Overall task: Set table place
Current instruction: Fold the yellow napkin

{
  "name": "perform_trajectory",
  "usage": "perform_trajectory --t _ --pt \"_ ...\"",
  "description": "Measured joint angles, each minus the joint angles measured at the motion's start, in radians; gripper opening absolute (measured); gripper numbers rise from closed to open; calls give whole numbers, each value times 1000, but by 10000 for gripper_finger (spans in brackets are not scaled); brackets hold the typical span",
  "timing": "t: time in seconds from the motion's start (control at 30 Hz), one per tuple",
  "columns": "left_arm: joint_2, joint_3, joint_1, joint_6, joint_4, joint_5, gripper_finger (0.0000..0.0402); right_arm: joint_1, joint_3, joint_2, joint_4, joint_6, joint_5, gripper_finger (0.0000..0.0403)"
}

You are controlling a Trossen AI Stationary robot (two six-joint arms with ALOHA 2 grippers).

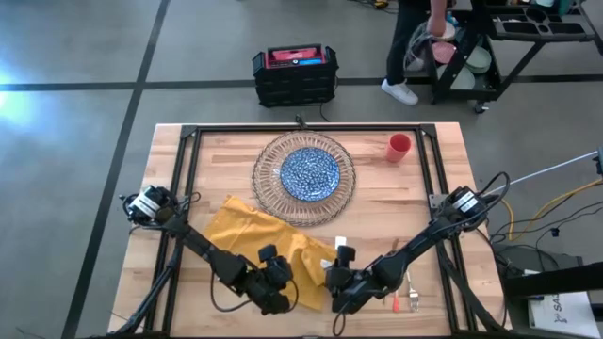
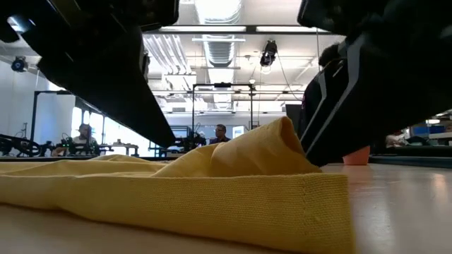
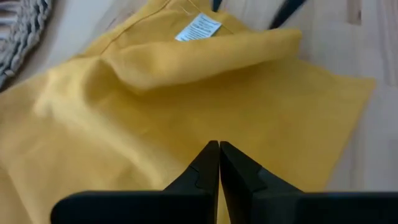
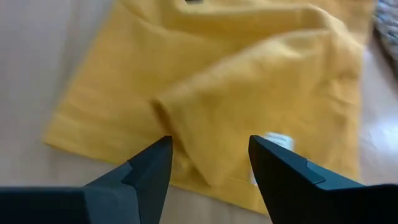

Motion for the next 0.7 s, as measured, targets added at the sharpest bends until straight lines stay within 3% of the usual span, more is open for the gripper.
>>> perform_trajectory --t 0.43,0.57,0.7 --pt "1 0 -16 -19 4 -2 0 -27 0 9 60 -35 26 183" --pt "1 0 -16 -17 7 -2 0 -43 0 9 63 -35 32 143" --pt "2 0 -16 -17 11 -3 0 -45 0 9 48 -28 29 73"
